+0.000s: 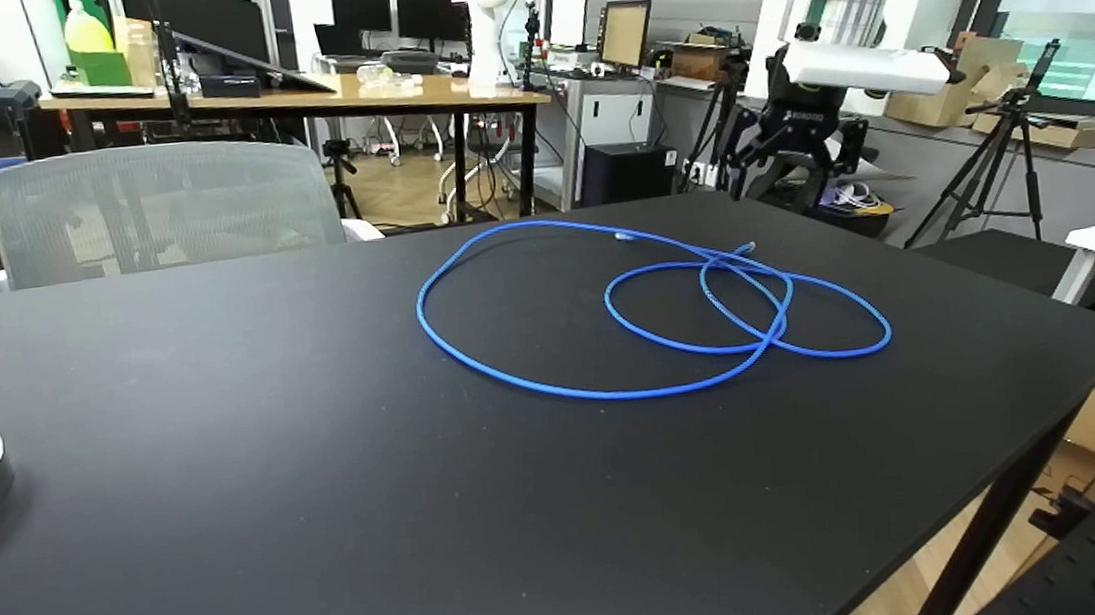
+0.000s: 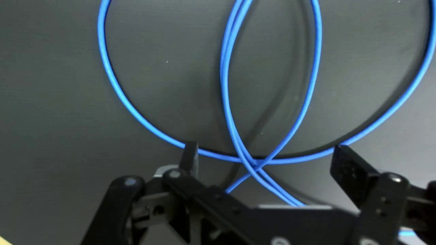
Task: Untangle the blue cable
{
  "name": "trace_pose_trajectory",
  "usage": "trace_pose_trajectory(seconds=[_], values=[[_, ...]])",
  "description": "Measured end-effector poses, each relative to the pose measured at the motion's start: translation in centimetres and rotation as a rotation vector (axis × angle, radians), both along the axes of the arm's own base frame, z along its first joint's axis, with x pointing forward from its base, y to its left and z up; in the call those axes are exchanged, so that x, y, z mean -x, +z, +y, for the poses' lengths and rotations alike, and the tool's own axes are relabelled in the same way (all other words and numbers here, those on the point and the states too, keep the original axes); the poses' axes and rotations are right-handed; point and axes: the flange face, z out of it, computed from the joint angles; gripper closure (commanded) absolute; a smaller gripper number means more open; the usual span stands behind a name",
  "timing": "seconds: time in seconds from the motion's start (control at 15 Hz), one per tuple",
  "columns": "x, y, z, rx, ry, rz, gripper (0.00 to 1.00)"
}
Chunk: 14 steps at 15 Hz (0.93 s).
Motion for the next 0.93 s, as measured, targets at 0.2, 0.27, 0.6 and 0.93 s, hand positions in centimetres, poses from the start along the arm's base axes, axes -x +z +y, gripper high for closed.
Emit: trace_pose_trajectory(seconds=[0.2,0.27,0.6,0.93], values=[[0.0,-2.8,-0.3,-0.009,0.000,0.043,0.00],[-0.1,-3.6,-0.4,-0.009,0.006,0.053,0.00],[-1.9,-5.6,-1.2,-0.004,0.074,0.093,0.00],[-4.7,-5.3,-1.3,0.019,0.152,0.114,0.00]])
